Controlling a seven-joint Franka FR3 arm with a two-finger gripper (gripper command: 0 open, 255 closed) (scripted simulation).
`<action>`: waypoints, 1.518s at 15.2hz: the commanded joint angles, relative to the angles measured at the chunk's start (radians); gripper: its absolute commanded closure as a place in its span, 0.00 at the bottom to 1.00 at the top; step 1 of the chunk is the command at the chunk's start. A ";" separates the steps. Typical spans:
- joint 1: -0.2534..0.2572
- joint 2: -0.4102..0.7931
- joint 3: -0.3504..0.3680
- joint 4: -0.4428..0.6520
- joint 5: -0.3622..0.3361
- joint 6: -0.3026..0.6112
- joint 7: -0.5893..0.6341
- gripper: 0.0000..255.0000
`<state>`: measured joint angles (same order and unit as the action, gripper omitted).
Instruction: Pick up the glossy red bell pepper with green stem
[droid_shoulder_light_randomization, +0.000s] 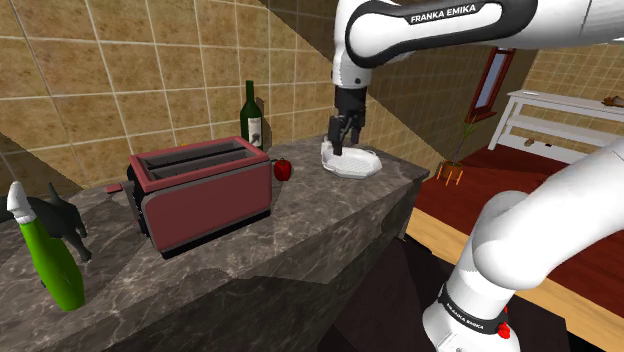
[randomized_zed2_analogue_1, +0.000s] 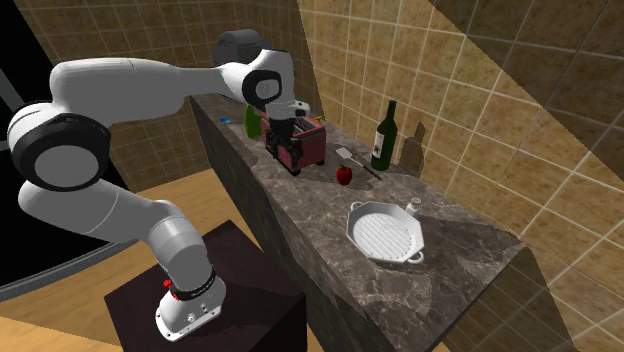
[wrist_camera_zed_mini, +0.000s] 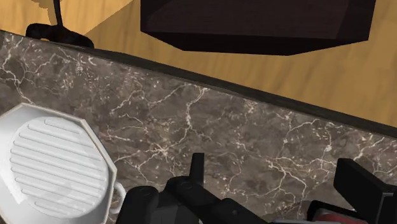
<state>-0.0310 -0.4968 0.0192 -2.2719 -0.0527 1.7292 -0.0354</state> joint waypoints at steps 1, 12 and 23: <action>-0.005 0.086 -0.013 0.046 0.002 0.029 -0.015 0.00; -0.024 0.556 -0.055 0.398 0.052 0.083 -0.083 0.00; -0.064 1.079 -0.057 0.979 0.116 -0.045 -0.133 0.00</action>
<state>-0.0902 0.5311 -0.0383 -1.3503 0.0578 1.6985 -0.1647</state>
